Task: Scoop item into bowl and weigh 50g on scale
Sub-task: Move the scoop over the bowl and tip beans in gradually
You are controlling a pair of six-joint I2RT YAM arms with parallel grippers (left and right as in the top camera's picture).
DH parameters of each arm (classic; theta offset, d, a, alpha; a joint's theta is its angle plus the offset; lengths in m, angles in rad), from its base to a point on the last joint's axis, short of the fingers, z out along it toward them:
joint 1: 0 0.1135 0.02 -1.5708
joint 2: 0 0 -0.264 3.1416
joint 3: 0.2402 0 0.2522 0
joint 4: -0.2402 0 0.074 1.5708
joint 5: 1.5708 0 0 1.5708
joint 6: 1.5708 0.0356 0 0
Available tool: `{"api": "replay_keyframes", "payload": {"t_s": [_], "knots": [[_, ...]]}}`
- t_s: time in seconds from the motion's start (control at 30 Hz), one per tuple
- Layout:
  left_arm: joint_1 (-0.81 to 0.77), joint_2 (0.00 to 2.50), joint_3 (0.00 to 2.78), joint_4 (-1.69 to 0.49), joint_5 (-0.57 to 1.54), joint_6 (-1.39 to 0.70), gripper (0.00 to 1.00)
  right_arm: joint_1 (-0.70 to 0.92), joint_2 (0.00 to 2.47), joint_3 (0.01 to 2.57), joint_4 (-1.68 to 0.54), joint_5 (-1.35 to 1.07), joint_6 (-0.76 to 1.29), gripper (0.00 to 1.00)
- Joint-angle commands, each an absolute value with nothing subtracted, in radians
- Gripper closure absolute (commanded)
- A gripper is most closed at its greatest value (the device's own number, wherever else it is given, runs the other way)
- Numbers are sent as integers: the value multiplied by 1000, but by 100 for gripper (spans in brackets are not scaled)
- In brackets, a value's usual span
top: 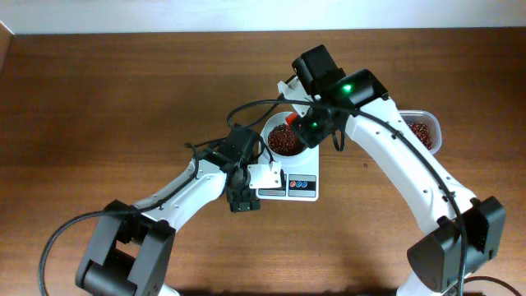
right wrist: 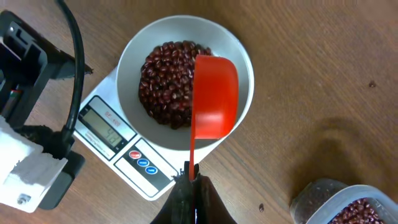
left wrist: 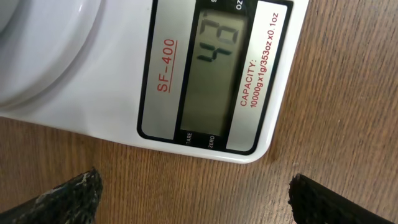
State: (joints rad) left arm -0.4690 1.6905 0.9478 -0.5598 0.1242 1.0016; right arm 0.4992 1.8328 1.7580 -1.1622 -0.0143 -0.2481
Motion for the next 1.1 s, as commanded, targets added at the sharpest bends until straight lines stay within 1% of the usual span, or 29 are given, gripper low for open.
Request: {"api": "replay_keyframes", "payload": {"t_s": [0.0, 0.13, 0.37, 0.43, 0.53, 1.07], "knots": [[-469, 1676, 941, -561, 145, 989, 1, 503, 1824, 1785, -1144, 4, -257, 96], [-469, 1676, 941, -561, 146, 989, 1, 490, 1824, 1814, -1149, -79, -254, 96], [-469, 1676, 941, -561, 146, 989, 1, 383, 1824, 1835, -1208, -284, -250, 96], [-469, 1676, 941, -561, 146, 989, 1, 346, 1824, 1835, -1203, -345, -203, 96], [-469, 1676, 941, -561, 146, 989, 1, 305, 1824, 1835, -1205, -426, -202, 96], [-469, 1676, 941, -561, 146, 989, 1, 286, 1824, 1835, -1217, -442, -202, 96]]}}
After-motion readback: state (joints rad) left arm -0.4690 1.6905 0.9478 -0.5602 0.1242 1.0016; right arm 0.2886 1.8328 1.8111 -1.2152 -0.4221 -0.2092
